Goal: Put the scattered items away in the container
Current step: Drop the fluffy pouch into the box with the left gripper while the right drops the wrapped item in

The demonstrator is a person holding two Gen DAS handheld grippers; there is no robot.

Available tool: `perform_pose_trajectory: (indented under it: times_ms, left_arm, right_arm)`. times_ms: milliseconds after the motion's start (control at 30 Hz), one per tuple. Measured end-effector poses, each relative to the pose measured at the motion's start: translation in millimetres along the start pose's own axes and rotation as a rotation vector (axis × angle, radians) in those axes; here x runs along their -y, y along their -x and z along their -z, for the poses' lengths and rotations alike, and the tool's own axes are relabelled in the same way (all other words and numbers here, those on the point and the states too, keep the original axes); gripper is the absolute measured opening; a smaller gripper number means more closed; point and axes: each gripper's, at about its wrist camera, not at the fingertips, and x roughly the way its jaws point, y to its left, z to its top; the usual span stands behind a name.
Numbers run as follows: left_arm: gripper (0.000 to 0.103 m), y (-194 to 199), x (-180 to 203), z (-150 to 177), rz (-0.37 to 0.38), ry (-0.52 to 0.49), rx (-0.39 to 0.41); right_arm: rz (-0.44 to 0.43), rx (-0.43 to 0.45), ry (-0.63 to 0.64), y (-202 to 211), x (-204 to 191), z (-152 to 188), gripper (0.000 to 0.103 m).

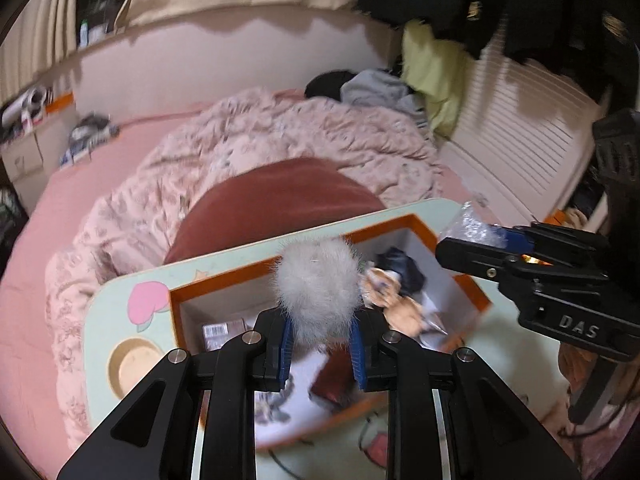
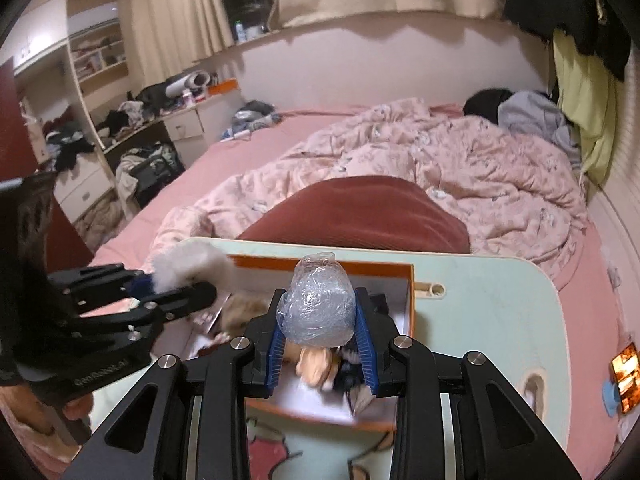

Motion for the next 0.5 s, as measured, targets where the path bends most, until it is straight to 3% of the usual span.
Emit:
perform_pose_trajectory:
  times_ms: [67,100,133,167,200,267,500]
  left_arm:
    - [0.026,-17.6,-5.7,-1.9,-0.030,0.031,-0.024]
    - [0.032,-23.9,-6.8,-1.4,-0.034,0.052,-0.034]
    - [0.038,-28.4,-8.6,-1.1,-0.029,0.071,-0.043]
    - [0.055,-31.3,-10.1,-0.2,-0.023,0.087,-0.047]
    - [0.064,-32.5,-12.8,1.8,-0.029,0.106,-0.041]
    - [0.073,-28.1,-17.7,5.0,-0.053,0.123,-0.008]
    - [0.073,13.6,-20.1,17.8,-0.009,0.146,0.041]
  right_arm:
    - [-0.009,-0.032,0.012,-16.5,-1.6,-3.2,0.032]
    - [-0.007,-0.038,0.011,-21.7,-1.6,-3.2,0.033]
    - [0.002,-0.039,0.001,-27.1,-1.1,-2.3,0.046]
    - [0.003,-0.036,-0.008,-29.3,0.8,-1.9,0.064]
    - [0.001,-0.022,-0.022,-30.2,3.2,-1.2,0.066]
    - [-0.005,-0.003,-0.043,-29.0,6.8,0.0,0.069]
    - [0.042,0.054,-0.021,4.0,-5.8,13.6,0.069]
